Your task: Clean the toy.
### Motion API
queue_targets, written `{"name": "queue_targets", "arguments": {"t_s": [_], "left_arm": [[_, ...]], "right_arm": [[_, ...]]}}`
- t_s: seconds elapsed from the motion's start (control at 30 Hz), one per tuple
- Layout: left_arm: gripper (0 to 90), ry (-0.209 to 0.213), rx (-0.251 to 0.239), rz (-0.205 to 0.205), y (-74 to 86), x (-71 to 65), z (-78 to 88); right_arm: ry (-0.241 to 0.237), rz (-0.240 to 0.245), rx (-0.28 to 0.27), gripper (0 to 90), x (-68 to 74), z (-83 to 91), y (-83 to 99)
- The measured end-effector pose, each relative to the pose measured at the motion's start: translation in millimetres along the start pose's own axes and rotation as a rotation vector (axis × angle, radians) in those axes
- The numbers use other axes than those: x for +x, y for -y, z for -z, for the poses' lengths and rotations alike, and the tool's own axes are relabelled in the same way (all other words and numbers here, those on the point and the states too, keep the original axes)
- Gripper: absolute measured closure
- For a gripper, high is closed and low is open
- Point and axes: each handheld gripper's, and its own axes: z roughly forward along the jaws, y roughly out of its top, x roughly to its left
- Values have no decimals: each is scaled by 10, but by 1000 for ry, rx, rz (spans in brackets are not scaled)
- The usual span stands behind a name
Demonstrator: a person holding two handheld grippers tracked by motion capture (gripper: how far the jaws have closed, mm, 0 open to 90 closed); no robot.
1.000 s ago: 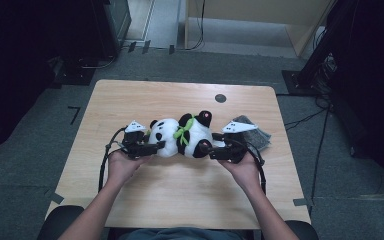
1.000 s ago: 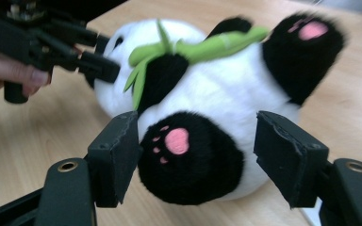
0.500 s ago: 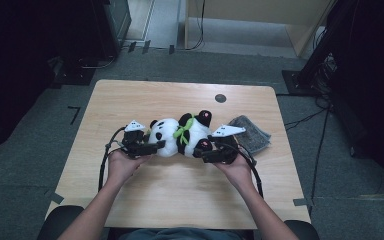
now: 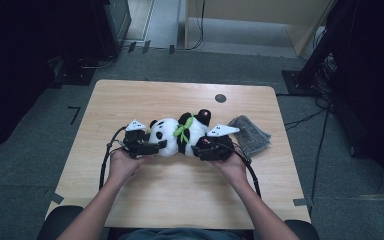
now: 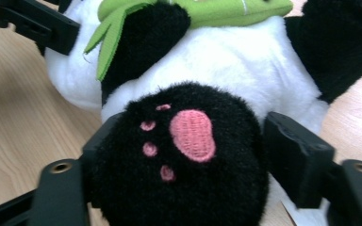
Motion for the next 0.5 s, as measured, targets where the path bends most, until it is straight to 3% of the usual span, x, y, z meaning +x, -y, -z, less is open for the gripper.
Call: {"name": "queue_targets", "arguments": {"t_s": [0.2, 0.33, 0.5], "left_arm": [[205, 17, -26, 3, -25, 38, 14], [205, 32, -53, -40, -68, 32, 74], [226, 82, -94, -97, -127, 29, 204]], "right_arm": [[6, -63, 17, 545, -36, 47, -85], [-5, -110, 41, 590, -72, 103, -169], [-34, -190, 38, 610, -177, 234, -270]]}}
